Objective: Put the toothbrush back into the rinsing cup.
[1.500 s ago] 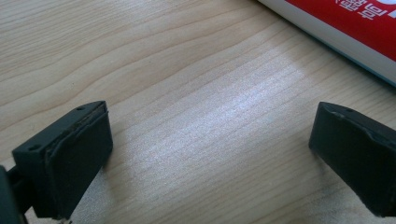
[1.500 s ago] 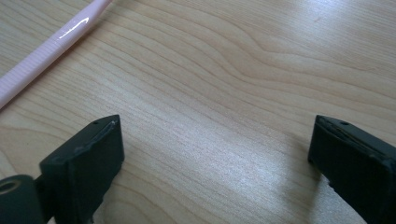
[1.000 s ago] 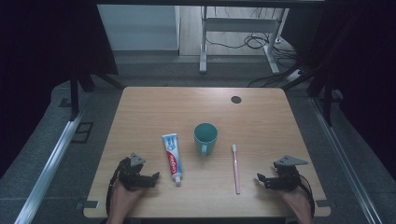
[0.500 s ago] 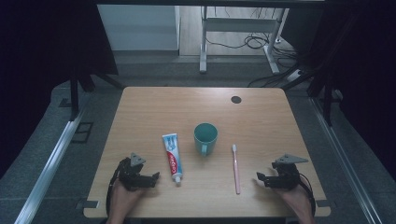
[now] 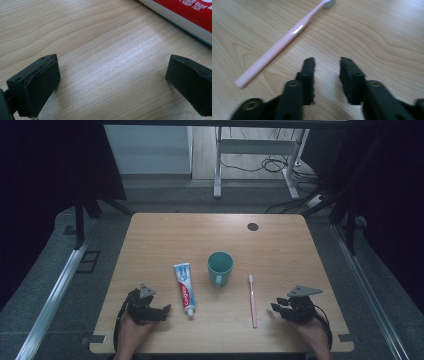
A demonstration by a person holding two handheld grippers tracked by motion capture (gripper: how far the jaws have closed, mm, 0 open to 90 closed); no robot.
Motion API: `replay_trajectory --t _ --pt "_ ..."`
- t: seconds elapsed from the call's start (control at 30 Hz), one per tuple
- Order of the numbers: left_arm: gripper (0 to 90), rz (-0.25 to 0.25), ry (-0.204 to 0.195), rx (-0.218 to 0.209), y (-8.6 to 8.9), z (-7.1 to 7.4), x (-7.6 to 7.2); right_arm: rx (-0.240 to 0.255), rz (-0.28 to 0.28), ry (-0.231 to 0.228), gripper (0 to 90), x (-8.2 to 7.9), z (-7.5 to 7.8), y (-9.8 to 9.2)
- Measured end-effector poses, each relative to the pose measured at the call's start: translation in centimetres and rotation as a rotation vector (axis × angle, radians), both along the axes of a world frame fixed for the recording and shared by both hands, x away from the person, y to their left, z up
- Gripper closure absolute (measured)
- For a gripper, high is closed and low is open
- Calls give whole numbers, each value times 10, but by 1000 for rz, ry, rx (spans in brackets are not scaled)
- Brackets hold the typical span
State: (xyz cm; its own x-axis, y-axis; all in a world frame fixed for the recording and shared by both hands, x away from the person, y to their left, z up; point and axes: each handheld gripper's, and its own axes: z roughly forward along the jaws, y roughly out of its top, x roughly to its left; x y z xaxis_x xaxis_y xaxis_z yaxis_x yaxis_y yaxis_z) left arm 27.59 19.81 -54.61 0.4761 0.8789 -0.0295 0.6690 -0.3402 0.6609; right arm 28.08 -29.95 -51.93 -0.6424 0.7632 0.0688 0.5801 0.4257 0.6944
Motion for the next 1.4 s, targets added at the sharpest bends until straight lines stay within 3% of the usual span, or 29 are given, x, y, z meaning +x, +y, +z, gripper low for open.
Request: replay_trajectory --t 0.1,0.23,0.87,1.13,1.4 --pt "0 0 0 0 0 0 0 7 29 -3 812 -1 2 7" --pt "0 0 0 0 0 0 0 29 64 -1 891 -1 5 13" --pt "0 0 0 1 0 0 1 109 173 25 893 -2 8 47" --pt "0 1 0 2 0 0 1 102 207 40 892 -3 4 62" --pt "0 1 0 2 0 0 1 86 212 54 892 -2 -3 65"
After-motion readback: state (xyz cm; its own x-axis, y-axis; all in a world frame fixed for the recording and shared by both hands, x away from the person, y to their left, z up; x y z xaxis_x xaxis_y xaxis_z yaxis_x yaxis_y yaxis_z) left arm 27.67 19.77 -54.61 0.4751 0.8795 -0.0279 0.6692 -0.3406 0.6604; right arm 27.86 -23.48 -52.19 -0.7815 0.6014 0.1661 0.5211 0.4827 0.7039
